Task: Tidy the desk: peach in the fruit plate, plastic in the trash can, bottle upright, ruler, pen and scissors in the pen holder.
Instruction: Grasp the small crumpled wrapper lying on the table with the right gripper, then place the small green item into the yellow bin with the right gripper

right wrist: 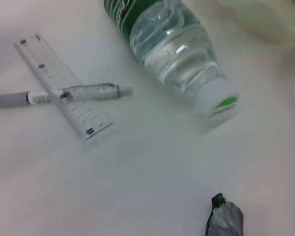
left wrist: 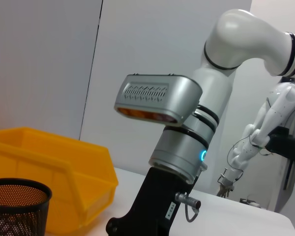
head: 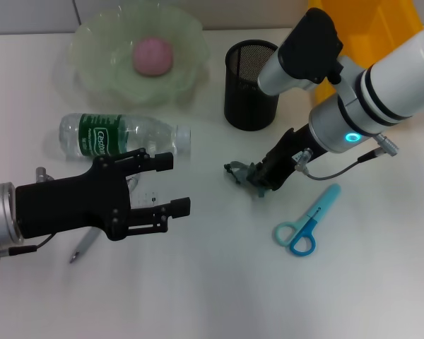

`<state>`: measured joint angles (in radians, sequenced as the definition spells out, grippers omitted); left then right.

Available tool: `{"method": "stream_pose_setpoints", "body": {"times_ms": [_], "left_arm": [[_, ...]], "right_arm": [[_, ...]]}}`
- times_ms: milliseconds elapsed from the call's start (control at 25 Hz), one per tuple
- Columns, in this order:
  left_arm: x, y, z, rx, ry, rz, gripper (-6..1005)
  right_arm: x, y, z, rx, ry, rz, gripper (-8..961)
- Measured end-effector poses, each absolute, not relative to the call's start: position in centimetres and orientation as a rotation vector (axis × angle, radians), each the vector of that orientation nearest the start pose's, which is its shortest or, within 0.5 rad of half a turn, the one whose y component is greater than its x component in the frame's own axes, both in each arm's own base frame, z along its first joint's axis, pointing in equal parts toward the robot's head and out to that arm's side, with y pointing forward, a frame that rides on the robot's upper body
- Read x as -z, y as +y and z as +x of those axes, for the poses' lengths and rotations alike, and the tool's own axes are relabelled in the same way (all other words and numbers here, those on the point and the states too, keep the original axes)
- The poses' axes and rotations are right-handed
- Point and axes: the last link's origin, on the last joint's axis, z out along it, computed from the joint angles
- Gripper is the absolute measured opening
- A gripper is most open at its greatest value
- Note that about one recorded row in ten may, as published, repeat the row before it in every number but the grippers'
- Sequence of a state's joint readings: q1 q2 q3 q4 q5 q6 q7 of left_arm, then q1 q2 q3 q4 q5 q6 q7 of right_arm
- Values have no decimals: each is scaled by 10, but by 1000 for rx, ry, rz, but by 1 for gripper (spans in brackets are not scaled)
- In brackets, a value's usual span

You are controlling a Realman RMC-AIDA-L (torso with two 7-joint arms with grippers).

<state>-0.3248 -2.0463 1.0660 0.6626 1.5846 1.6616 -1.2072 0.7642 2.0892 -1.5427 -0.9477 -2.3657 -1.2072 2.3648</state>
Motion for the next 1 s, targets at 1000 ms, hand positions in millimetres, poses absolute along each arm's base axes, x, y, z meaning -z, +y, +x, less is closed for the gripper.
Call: {"method": "stream_pose_setpoints", "body": {"times_ms": [1000], "left_arm": [[9,277,-263,946,-440,-2761,800]], "right_arm": [[15,344,202,-481,713,-2683,17]]}}
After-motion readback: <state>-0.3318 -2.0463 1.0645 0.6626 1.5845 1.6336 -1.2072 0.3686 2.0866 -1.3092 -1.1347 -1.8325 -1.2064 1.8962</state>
